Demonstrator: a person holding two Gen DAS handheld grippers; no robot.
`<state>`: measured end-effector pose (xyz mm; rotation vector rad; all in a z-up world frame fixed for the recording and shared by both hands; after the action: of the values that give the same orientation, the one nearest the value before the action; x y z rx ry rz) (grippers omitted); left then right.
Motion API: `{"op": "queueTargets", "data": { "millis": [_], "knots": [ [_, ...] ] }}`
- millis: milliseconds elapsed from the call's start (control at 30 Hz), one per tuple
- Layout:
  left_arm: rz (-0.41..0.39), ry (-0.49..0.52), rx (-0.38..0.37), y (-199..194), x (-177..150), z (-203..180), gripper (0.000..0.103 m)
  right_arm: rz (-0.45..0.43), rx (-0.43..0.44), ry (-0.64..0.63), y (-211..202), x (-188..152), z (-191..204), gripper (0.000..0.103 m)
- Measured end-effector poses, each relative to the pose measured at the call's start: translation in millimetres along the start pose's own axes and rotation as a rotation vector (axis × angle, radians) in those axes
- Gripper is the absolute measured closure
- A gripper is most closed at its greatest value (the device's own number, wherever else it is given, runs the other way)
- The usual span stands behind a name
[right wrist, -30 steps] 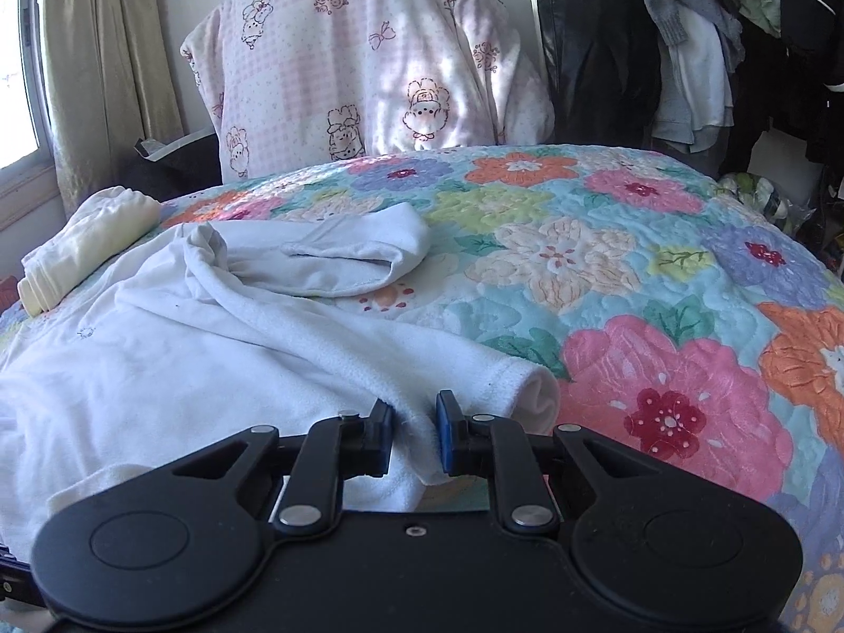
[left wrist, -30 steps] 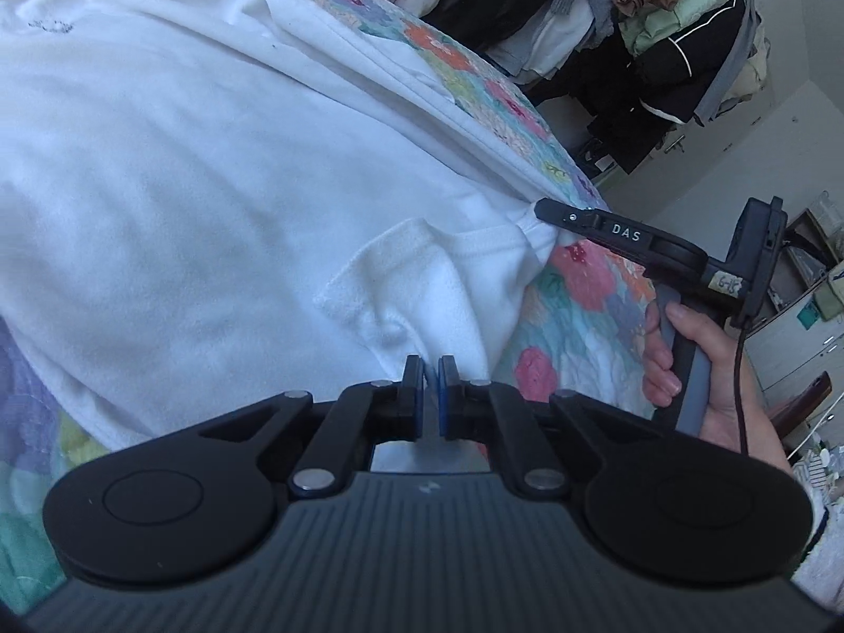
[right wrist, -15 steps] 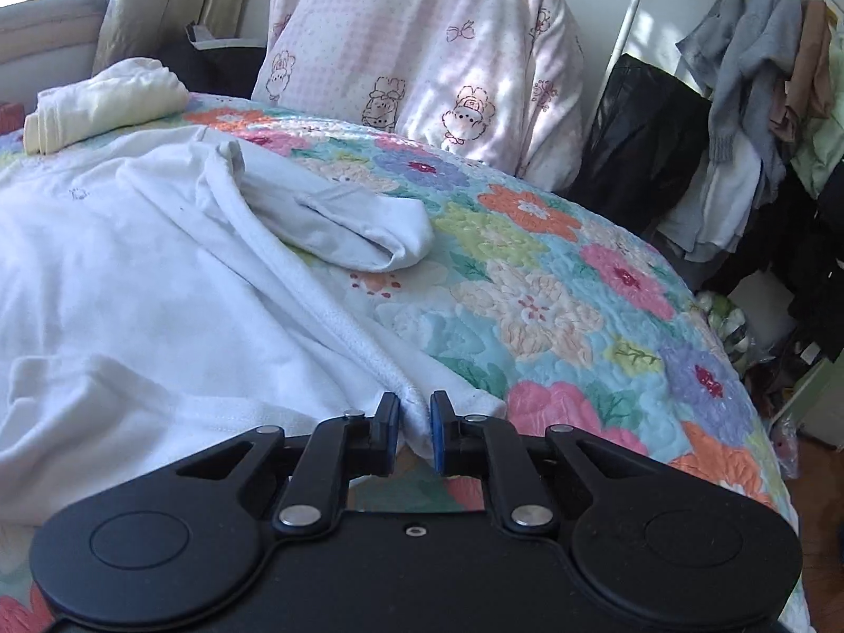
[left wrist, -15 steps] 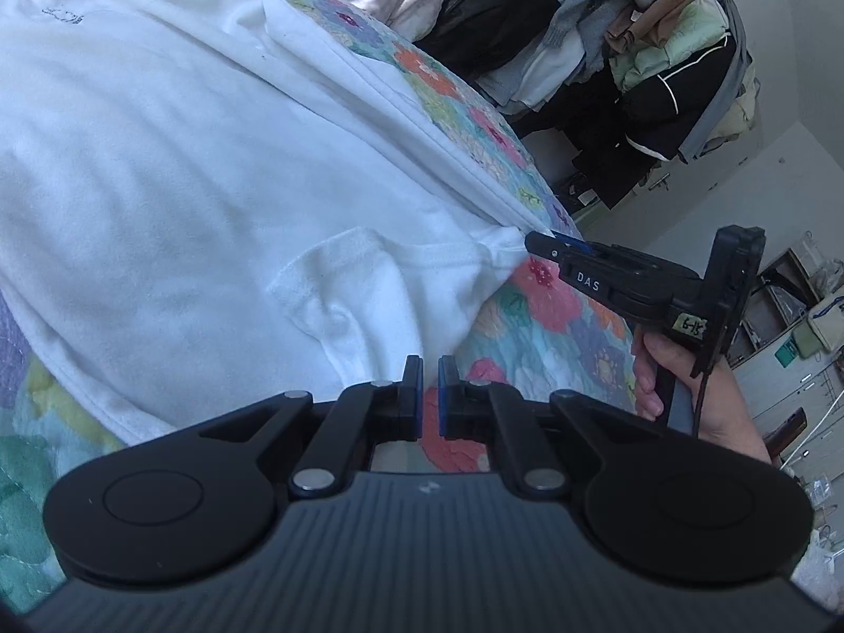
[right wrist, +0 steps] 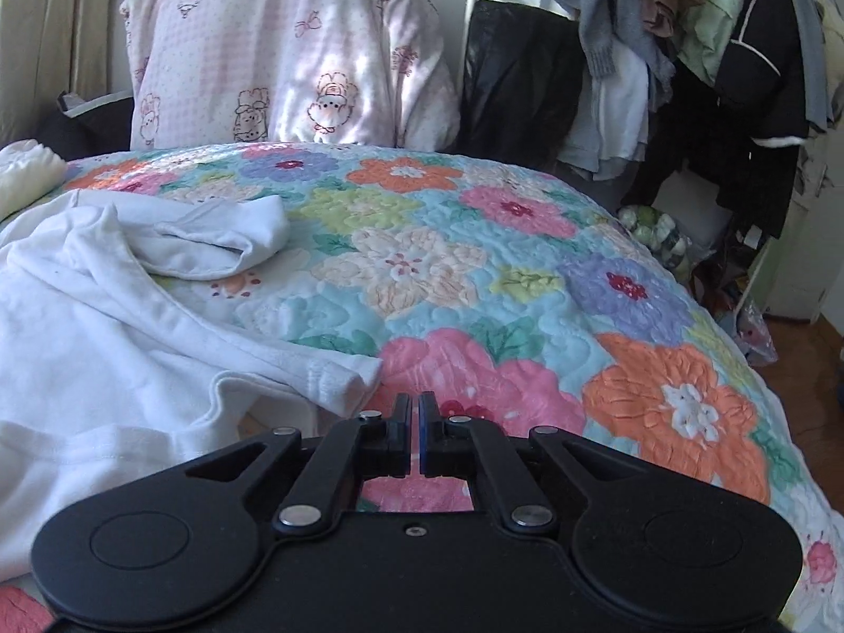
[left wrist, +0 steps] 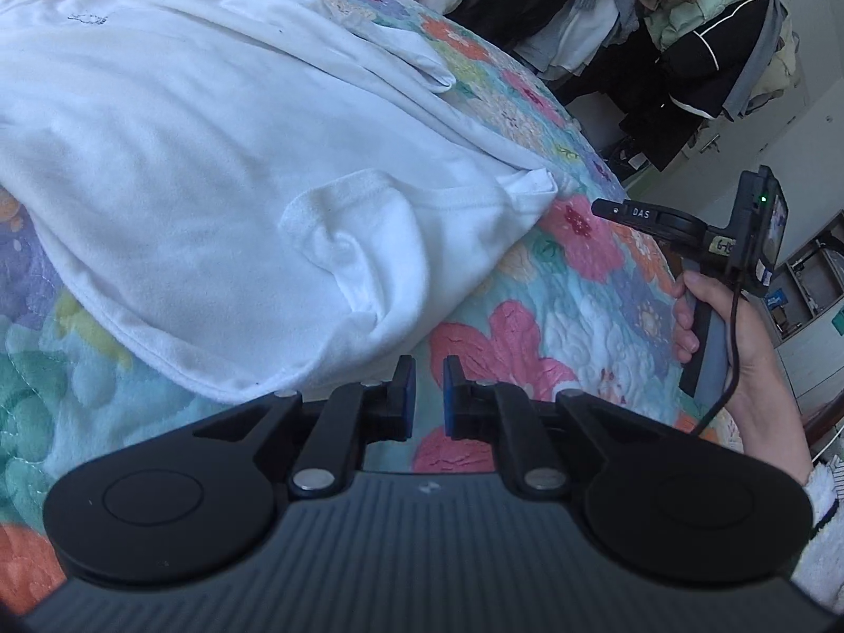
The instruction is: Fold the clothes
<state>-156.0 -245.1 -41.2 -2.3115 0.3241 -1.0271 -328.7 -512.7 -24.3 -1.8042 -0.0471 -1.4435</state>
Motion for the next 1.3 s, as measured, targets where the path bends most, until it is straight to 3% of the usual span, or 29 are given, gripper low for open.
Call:
{"op": "queueTargets", "data": {
  "millis": [67,133,233,300,333,367,400,433,467,633,700,833,933,1000,1133,1300],
  "knots": [
    [-0.029,-0.013,0.019,3,9,4,0.084,0.025,0.083,0.067,1,-4,-6,0.099],
    [-0.05,-0.059,0.025,13,21,10,0.057,0.048,0.169,0.127,3,-9,-7,0.091],
    [-0.054,-0.139,0.028,35,35,19,0.04,0.076,0.279,0.19,6,-14,-1,0.084],
    [-0.048,-0.145,0.05,49,39,18,0.036,0.088,0.308,0.192,6,-13,10,0.066],
    [-0.05,-0.131,0.058,54,39,15,0.036,0.088,0.309,0.183,4,-13,14,0.063],
    [-0.049,-0.113,0.064,58,38,11,0.036,0.091,0.315,0.177,3,-13,17,0.06],
    [-0.045,-0.092,0.069,60,36,6,0.043,0.094,0.323,0.171,3,-13,19,0.056],
    [-0.051,-0.077,0.075,58,33,2,0.081,0.098,0.332,0.166,2,-13,22,0.054],
    [-0.067,-0.068,0.079,53,28,-3,0.096,0.102,0.34,0.161,2,-14,25,0.053],
    [-0.157,0.055,0.101,18,6,-37,0.095,0.106,0.365,0.125,1,-21,22,0.051],
    [-0.181,0.028,0.101,6,3,-40,0.095,0.11,0.359,0.13,3,-24,19,0.051],
    [-0.231,-0.098,0.043,-17,-1,-29,0.095,0.121,0.374,0.173,6,-30,12,0.051],
    [-0.213,-0.282,-0.063,-20,-12,-7,0.095,0.133,0.407,0.228,6,-32,8,0.051],
    [-0.175,-0.359,-0.094,-18,-23,5,0.096,0.135,0.414,0.24,6,-33,9,0.051],
    [-0.127,-0.297,-0.04,-14,-32,-3,0.097,0.13,0.418,0.253,5,-33,8,0.051],
    [-0.041,-0.085,0.184,3,-33,-30,0.097,0.178,0.525,0.428,13,-37,-3,0.05]
  ]
}}
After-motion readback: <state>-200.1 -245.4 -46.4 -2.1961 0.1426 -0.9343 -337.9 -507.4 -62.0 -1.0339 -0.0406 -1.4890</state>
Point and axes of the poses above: each gripper's, at about its wrist camera, not at the fingertips, and y roughly the way its jaws point, z to its left, x to its top, the point moved 1 cm from there along y, roughly the way its jaws point, and after that the axes turned 4 degrees about -z, right-handed, at the moved point
